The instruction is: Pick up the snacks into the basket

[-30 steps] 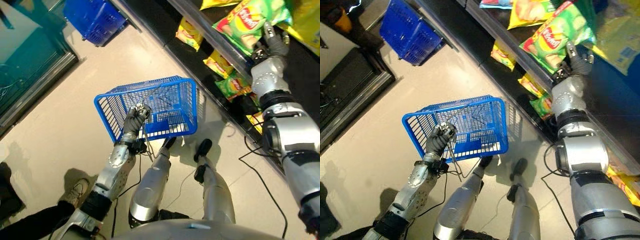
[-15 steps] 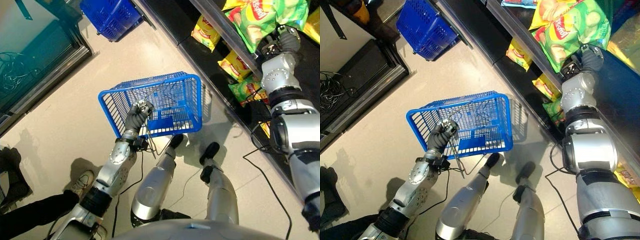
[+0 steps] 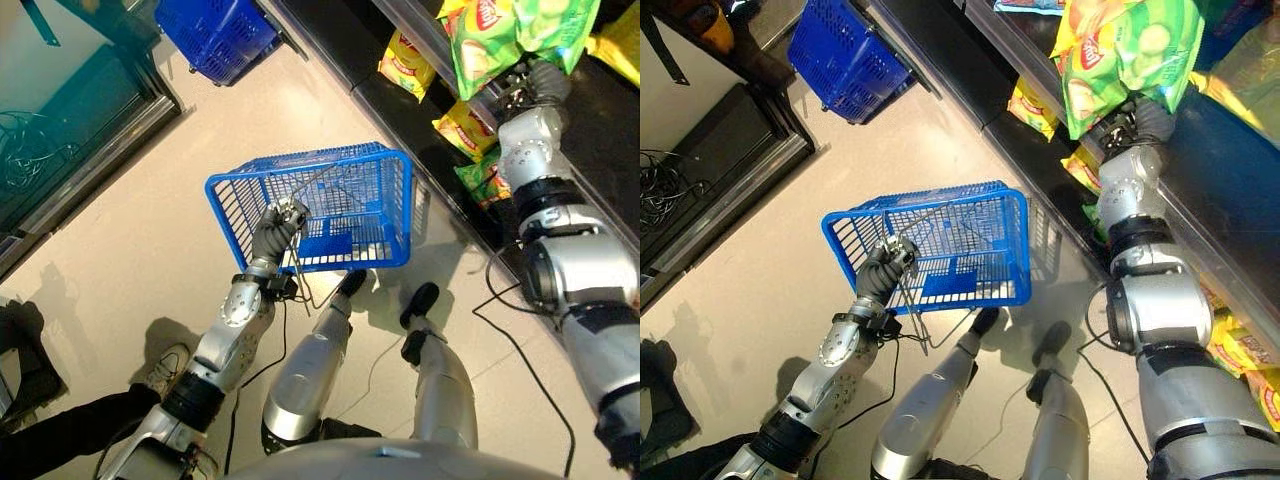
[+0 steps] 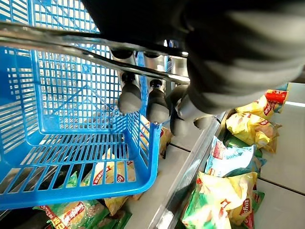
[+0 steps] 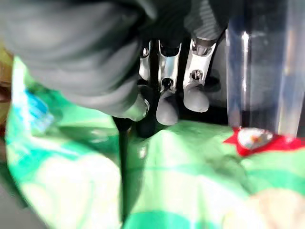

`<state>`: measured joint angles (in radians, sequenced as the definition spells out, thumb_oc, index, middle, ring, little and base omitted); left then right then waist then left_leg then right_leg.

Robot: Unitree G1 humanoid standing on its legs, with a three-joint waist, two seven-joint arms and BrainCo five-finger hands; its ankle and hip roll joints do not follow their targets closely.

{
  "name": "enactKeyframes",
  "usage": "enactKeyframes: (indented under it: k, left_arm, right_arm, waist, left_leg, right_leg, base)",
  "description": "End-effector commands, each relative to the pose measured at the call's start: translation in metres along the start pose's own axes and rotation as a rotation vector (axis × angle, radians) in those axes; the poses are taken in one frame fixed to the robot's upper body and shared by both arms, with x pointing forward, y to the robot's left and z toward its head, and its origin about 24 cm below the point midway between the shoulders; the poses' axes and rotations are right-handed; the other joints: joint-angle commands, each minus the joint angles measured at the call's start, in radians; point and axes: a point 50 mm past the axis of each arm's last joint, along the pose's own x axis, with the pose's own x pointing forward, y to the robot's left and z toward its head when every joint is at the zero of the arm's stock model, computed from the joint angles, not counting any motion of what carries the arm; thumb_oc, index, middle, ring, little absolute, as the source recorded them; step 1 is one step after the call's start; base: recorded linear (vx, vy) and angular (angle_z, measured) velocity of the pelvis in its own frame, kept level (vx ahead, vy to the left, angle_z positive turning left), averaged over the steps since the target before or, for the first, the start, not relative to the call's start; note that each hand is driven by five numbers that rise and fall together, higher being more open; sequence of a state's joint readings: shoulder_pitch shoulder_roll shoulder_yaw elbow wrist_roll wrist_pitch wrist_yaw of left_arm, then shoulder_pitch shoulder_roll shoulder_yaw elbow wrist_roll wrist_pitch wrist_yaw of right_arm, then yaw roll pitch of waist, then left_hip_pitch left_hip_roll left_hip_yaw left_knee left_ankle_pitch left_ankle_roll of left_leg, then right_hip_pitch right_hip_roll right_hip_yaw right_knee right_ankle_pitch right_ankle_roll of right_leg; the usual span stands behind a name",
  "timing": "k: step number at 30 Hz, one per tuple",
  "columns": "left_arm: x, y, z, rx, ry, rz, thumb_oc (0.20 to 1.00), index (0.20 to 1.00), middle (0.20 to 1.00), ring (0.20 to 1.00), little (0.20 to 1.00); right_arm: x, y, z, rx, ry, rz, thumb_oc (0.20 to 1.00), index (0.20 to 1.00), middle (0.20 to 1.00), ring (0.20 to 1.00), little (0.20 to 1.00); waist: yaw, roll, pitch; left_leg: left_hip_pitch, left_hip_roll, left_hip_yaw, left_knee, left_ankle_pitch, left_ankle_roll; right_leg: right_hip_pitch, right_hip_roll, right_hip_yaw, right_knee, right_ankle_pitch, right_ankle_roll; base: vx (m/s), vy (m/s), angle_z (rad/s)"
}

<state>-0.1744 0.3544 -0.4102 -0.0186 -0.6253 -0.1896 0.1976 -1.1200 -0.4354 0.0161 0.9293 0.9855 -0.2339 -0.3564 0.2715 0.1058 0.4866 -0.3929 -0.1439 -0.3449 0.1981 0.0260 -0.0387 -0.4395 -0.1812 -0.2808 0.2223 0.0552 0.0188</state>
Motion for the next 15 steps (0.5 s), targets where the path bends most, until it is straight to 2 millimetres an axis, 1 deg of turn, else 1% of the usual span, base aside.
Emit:
enactKeyframes:
  k: [1,2,3,4,5,7,8,9,12,13,15]
  left_arm:
    - [0.001,-0.015,0.054,-0.08,-0.301,-0.07,0.2,0.2,0.2,0.2,0.2]
    - [0.0,-0.014,0.053,-0.077,-0.299,-0.066,0.2,0.2,0.2,0.2,0.2]
    - [0.0,-0.013,0.053,-0.077,-0.3,-0.062,0.2,0.2,0.2,0.2,0.2]
    - [-0.001,-0.012,0.053,-0.077,-0.296,-0.06,0.2,0.2,0.2,0.2,0.2]
    - [-0.002,-0.011,0.053,-0.075,-0.296,-0.057,0.2,0.2,0.2,0.2,0.2]
    - [-0.002,-0.011,0.053,-0.071,-0.293,-0.056,0.2,0.2,0.2,0.2,0.2]
    - [-0.005,-0.01,0.05,-0.063,-0.277,-0.056,0.2,0.2,0.2,0.2,0.2]
    - [-0.005,-0.01,0.049,-0.061,-0.273,-0.058,0.2,0.2,0.2,0.2,0.2]
    - [-0.007,-0.011,0.049,-0.062,-0.272,-0.059,0.2,0.2,0.2,0.2,0.2]
    - [-0.007,-0.01,0.048,-0.066,-0.268,-0.056,0.2,0.2,0.2,0.2,0.2]
    - [-0.007,-0.011,0.048,-0.066,-0.269,-0.057,0.2,0.2,0.2,0.2,0.2]
  right_arm:
    - [-0.01,0.0,-0.014,-0.038,0.003,0.045,0.2,0.2,0.2,0.2,0.2]
    - [-0.01,-0.003,-0.016,-0.051,0.004,0.041,0.2,0.2,0.2,0.2,0.2]
    - [-0.011,-0.005,-0.016,-0.067,-0.002,0.029,0.222,0.222,0.222,0.222,0.222]
    - [-0.011,-0.007,-0.017,-0.082,-0.001,0.021,0.956,0.956,0.956,0.956,0.956]
    - [-0.011,-0.008,-0.017,-0.117,-0.013,0.011,1.0,1.0,1.0,1.0,1.0]
    - [-0.012,-0.007,-0.018,-0.137,-0.017,0.012,1.0,1.0,1.0,1.0,1.0]
    - [-0.012,-0.007,-0.02,-0.207,-0.024,0.0,1.0,1.0,1.0,1.0,1.0]
    - [-0.012,-0.009,-0.021,-0.226,-0.021,-0.014,1.0,1.0,1.0,1.0,1.0]
    - [-0.01,-0.014,-0.023,-0.217,-0.002,-0.058,1.0,1.0,1.0,1.0,1.0]
    - [-0.008,-0.019,-0.023,-0.22,0.003,-0.082,1.0,1.0,1.0,1.0,1.0]
    - [-0.006,-0.019,-0.02,-0.217,0.001,-0.091,1.0,1.0,1.0,1.0,1.0]
  waist:
    - [-0.015,-0.001,-0.026]
    - [-0.019,-0.004,-0.029]
    - [-0.025,-0.008,-0.033]
    - [-0.026,-0.01,-0.036]
    - [-0.033,-0.012,-0.038]
    - [-0.037,-0.014,-0.041]
    - [-0.049,-0.017,-0.045]
    - [-0.053,-0.018,-0.046]
    - [-0.059,-0.018,-0.052]
    - [-0.059,-0.016,-0.052]
    - [-0.061,-0.015,-0.053]
  left_leg:
    - [0.0,-0.02,0.056,0.017,-0.057,0.002]
    - [0.003,-0.017,0.064,0.016,-0.057,0.002]
    - [0.006,-0.016,0.068,0.015,-0.058,0.003]
    - [0.007,-0.013,0.074,0.014,-0.059,0.003]
    - [0.009,-0.01,0.082,0.009,-0.057,0.003]
    - [0.008,-0.009,0.085,0.004,-0.049,0.004]
    - [0.013,-0.006,0.094,-0.003,-0.046,0.004]
    - [0.014,-0.006,0.097,-0.005,-0.045,0.005]
    - [0.019,-0.002,0.1,-0.012,-0.043,0.006]
    - [0.025,0.0,0.102,-0.011,-0.051,0.005]
    - [0.022,-0.001,0.1,-0.016,-0.042,0.004]
  right_leg:
    - [0.094,-0.039,0.098,0.004,-0.105,0.113]
    - [0.098,-0.038,0.101,-0.002,-0.104,0.113]
    - [0.099,-0.036,0.105,-0.006,-0.1,0.114]
    - [0.099,-0.036,0.107,-0.007,-0.098,0.114]
    - [0.099,-0.034,0.111,-0.011,-0.096,0.114]
    - [0.097,-0.033,0.113,-0.018,-0.087,0.115]
    - [0.099,-0.03,0.115,-0.023,-0.083,0.115]
    - [0.099,-0.029,0.115,-0.026,-0.081,0.116]
    - [0.102,-0.026,0.117,-0.036,-0.077,0.118]
    - [0.106,-0.024,0.118,-0.033,-0.084,0.118]
    - [0.104,-0.025,0.117,-0.039,-0.076,0.119]
  base:
    - [-0.02,0.004,-0.15]
    - [-0.02,0.015,-0.17]
    - [-0.03,0.008,-0.22]
    - [-0.03,0.01,-0.3]
    - [-0.02,0.005,-0.23]
    - [-0.03,0.019,-0.16]
    - [-0.03,0.028,-0.11]
    - [-0.02,0.023,-0.12]
    - [0.01,0.003,-0.13]
    - [0.01,-0.005,-0.11]
    - [-0.01,-0.002,-0.05]
